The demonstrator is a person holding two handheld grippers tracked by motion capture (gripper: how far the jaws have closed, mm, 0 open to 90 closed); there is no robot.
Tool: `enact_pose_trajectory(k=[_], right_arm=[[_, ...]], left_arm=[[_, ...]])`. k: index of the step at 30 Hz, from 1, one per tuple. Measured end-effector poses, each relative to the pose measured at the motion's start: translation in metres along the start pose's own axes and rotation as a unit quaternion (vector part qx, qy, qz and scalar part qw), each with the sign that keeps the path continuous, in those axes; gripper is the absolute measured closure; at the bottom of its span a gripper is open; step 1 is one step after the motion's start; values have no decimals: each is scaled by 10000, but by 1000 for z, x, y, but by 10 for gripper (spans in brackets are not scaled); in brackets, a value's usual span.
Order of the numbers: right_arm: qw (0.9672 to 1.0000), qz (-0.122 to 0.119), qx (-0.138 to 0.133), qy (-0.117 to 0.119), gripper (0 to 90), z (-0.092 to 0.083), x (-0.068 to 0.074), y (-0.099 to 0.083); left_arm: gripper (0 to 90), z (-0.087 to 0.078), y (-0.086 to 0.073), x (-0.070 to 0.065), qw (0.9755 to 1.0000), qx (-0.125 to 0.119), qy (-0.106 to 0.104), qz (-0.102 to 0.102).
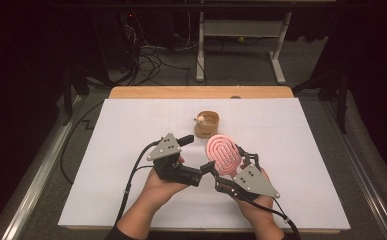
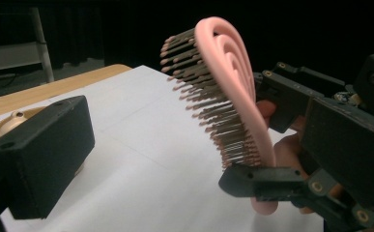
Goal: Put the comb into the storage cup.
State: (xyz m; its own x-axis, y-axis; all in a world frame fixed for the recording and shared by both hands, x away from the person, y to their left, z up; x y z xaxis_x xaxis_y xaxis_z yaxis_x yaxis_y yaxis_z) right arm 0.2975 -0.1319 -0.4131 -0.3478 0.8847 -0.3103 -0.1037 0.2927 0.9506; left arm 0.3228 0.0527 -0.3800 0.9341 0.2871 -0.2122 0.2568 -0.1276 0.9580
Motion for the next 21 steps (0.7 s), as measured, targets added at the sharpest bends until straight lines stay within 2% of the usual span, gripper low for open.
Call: enact_pose_trajectory(k=[6,11,21], right_arm=[[10000,3,14,2,200,1,1,-1],[10000,0,10,-17,199,0,1,-1],[10000,-51,20,19,200,1,4,-2]], left_arm=[[0,3,5,-2,10000,58,-12,36],[0,5,5,-1,9999,123,-76,-33],[0,11,9,-1,9995,299,-55,-91]])
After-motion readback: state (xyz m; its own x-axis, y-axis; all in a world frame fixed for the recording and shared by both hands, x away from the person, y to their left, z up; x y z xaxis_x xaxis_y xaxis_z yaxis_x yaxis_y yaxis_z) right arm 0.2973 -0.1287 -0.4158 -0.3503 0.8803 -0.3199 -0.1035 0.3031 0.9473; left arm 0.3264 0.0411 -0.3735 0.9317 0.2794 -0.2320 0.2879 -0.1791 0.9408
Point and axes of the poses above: each handheld gripper's, and its own axes: z roughly forward along the jaws, y roughly out of its top, x roughly to its left, the point moved 3 cm from there along z, roughly forward along the jaws, and after that the axes turned 13 degrees about -y, right-handed, at the moved point
